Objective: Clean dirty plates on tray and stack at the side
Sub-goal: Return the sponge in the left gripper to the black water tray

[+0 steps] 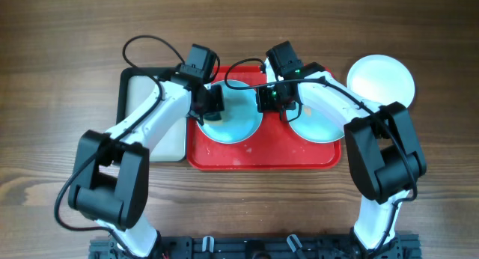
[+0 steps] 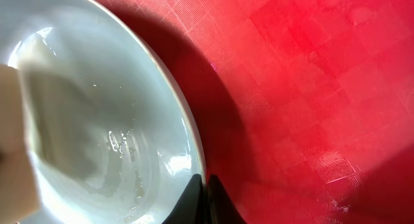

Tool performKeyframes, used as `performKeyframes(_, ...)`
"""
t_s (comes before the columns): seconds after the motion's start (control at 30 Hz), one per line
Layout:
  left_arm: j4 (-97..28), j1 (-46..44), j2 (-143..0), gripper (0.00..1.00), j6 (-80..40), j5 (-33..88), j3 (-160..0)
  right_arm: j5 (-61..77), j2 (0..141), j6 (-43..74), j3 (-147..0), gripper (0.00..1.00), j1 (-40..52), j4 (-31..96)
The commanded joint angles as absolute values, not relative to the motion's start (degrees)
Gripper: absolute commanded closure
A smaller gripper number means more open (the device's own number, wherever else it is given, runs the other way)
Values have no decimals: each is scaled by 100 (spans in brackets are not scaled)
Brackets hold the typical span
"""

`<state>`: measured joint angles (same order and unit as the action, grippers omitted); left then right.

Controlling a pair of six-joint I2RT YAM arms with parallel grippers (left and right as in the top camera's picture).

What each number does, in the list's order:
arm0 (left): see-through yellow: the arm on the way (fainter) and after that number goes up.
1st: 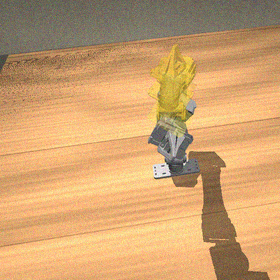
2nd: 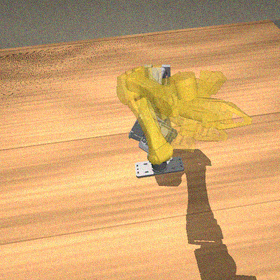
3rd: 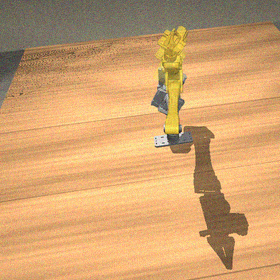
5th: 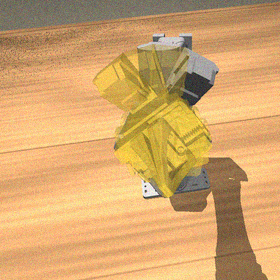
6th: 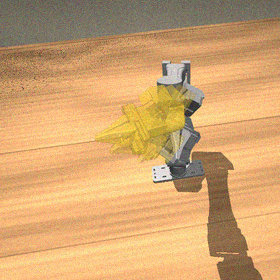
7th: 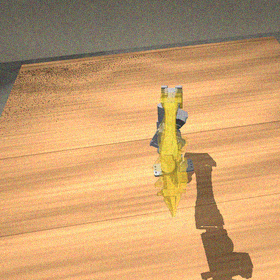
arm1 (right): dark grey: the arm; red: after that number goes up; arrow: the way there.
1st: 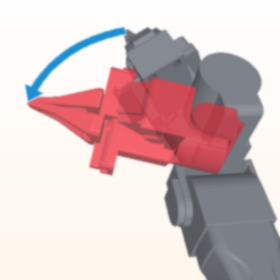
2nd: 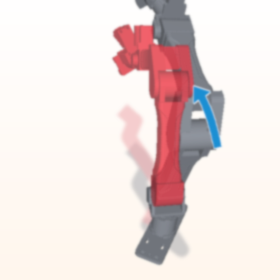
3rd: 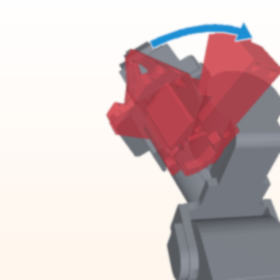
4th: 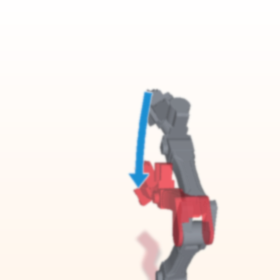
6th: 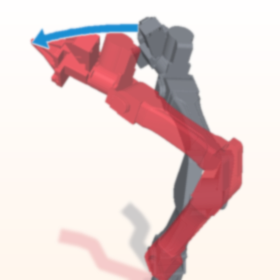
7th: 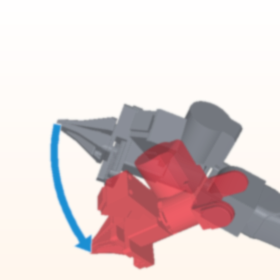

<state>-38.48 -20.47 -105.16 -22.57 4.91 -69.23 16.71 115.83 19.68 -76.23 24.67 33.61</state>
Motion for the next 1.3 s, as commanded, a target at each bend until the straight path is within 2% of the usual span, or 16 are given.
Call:
performKeyframes(0.0,-3568,-2040,-10785,96,-2528,233,-6611,1763,11496,1953,-7638,96,2495,3332)
performKeyframes(0.07,-3463,-2038,-10914,96,-2639,408,-6543,1765,11496,1955,-7638,96,2495,3332)
performKeyframes(0.23,-3148,-2060,-10997,96,-2596,2187,-6541,1763,11496,1955,-7638,96,2495,3332)
performKeyframes(0.37,-2770,-2126,-10997,96,-2600,2574,-6541,1763,11496,1955,-7638,96,2495,3332)
performKeyframes(0.53,-2720,-2025,-10807,96,-2571,2571,-6637,1763,11496,1957,-7638,96,2495,3330)
performKeyframes(0.67,-2818,-1793,-9996,96,-2272,2497,-6753,1763,11496,1953,-7638,96,2495,3332)
performKeyframes(0.77,-3433,-1319,-9325,96,-2263,1822,-6753,1761,11496,1953,-7638,95,2495,3332)
performKeyframes(0.87,-4442,-486,-8989,96,-1188,1398,-6753,1761,11496,1955,-7638,94,2495,3328)
performKeyframes(0.97,-4893,-21,-9013,96,-934,819,-6735,1761,11496,1955,-7638,71,2495,3358)
performKeyframes(1.0,-4912,91,-9013,96,-937,816,-6700,1763,11496,1966,-7638,67,2495,3400)
performKeyframes(1.1,-4786,108,-9013,96,-937,777,-6514,1761,11496,1977,-7588,67,2517,3385)
performKeyframes(1.23,-3992,108,-9056,96,-939,648,-5898,1509,11498,2027,-7529,80,2620,3297)
performKeyframes(1.27,-3800,108,-9076,96,-939,607,-5756,1380,11498,2128,-7529,80,2637,3282)
